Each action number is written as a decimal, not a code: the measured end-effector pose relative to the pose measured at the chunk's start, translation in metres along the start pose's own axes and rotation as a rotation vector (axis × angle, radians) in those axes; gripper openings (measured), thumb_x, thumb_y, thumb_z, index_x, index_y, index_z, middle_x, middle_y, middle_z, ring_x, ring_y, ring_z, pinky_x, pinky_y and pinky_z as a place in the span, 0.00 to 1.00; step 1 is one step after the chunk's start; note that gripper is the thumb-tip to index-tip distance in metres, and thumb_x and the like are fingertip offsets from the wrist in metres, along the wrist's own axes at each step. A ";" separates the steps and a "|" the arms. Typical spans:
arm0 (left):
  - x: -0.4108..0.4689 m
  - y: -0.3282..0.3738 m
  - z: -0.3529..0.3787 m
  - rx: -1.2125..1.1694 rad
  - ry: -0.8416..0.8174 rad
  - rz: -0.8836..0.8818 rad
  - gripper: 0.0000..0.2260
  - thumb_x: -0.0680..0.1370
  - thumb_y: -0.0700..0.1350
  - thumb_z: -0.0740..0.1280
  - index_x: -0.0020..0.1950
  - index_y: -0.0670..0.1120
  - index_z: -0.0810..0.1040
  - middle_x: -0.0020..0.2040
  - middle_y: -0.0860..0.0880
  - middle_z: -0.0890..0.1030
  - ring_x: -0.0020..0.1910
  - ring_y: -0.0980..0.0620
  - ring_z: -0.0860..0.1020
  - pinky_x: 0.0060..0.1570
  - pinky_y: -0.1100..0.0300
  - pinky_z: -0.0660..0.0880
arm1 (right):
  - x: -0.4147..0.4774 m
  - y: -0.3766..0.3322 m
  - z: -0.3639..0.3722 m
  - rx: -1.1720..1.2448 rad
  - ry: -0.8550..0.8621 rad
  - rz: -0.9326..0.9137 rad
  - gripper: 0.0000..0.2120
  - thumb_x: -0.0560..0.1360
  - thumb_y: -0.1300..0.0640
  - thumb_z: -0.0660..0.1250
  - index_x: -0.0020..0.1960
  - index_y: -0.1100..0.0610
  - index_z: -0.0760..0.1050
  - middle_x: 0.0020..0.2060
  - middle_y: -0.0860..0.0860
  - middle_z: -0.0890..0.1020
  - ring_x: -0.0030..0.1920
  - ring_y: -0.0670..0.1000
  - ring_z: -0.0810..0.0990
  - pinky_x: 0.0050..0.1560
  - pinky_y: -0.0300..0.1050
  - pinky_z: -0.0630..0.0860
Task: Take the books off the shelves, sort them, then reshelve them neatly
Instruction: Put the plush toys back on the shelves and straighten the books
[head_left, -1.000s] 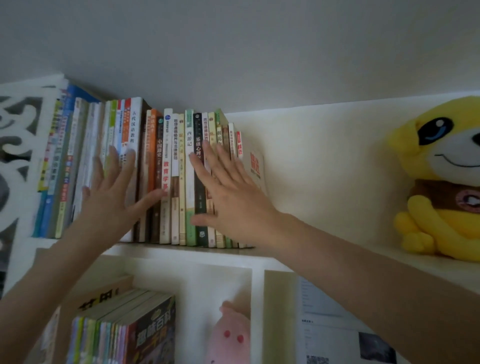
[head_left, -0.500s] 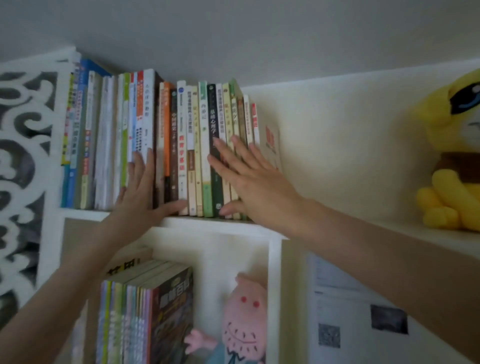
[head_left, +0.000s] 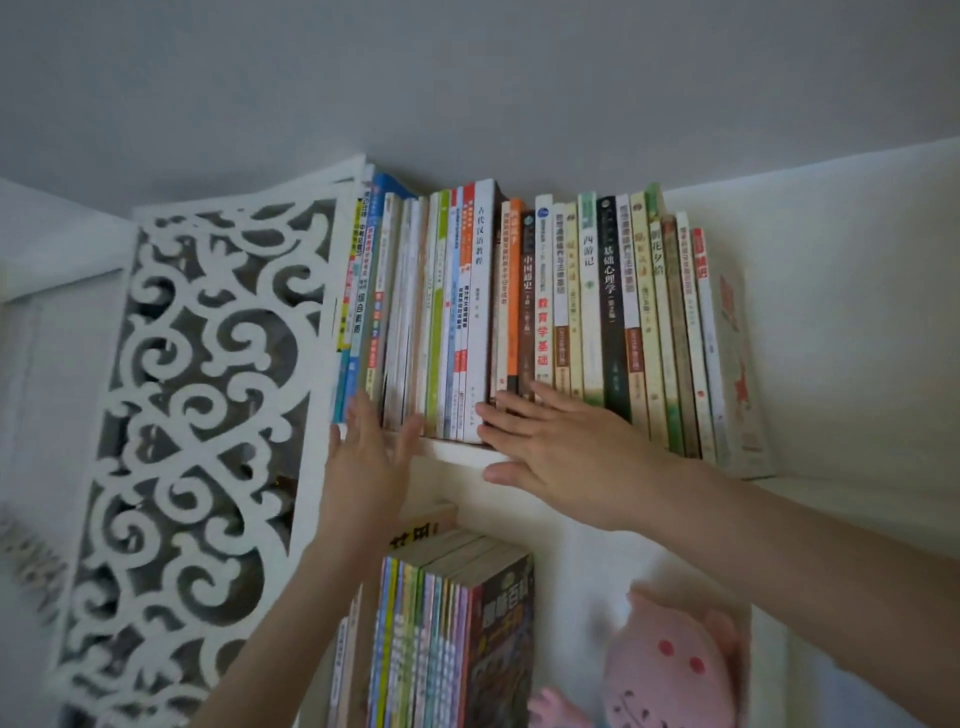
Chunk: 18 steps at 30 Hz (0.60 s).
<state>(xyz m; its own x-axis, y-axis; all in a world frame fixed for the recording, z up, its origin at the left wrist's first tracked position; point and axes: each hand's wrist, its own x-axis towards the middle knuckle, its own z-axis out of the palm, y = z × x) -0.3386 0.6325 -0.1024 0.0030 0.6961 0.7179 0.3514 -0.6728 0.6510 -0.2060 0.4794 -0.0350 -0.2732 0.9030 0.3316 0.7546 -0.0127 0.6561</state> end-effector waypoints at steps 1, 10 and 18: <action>-0.001 -0.001 -0.003 0.070 0.030 0.021 0.26 0.82 0.54 0.50 0.77 0.45 0.55 0.78 0.44 0.54 0.77 0.43 0.50 0.73 0.51 0.47 | 0.000 -0.001 0.000 0.000 0.008 0.007 0.35 0.77 0.38 0.33 0.79 0.53 0.48 0.78 0.48 0.46 0.77 0.47 0.41 0.73 0.46 0.31; 0.014 -0.009 -0.037 0.104 0.047 0.006 0.28 0.80 0.59 0.54 0.77 0.49 0.57 0.71 0.45 0.69 0.69 0.43 0.68 0.66 0.49 0.66 | 0.024 -0.021 -0.017 0.029 0.098 -0.057 0.29 0.81 0.40 0.41 0.78 0.51 0.49 0.78 0.48 0.47 0.77 0.49 0.40 0.75 0.48 0.34; 0.014 -0.011 -0.025 0.114 -0.022 0.040 0.23 0.83 0.48 0.52 0.77 0.44 0.53 0.77 0.44 0.58 0.74 0.43 0.59 0.72 0.46 0.57 | 0.068 -0.022 0.004 -0.113 0.042 -0.004 0.27 0.83 0.43 0.41 0.79 0.54 0.49 0.78 0.52 0.45 0.78 0.52 0.41 0.74 0.52 0.33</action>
<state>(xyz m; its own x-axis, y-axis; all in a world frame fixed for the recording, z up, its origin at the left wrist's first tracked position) -0.3662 0.6434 -0.0939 0.0392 0.6754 0.7364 0.4547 -0.6684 0.5887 -0.2392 0.5422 -0.0298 -0.3023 0.8846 0.3552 0.6819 -0.0597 0.7290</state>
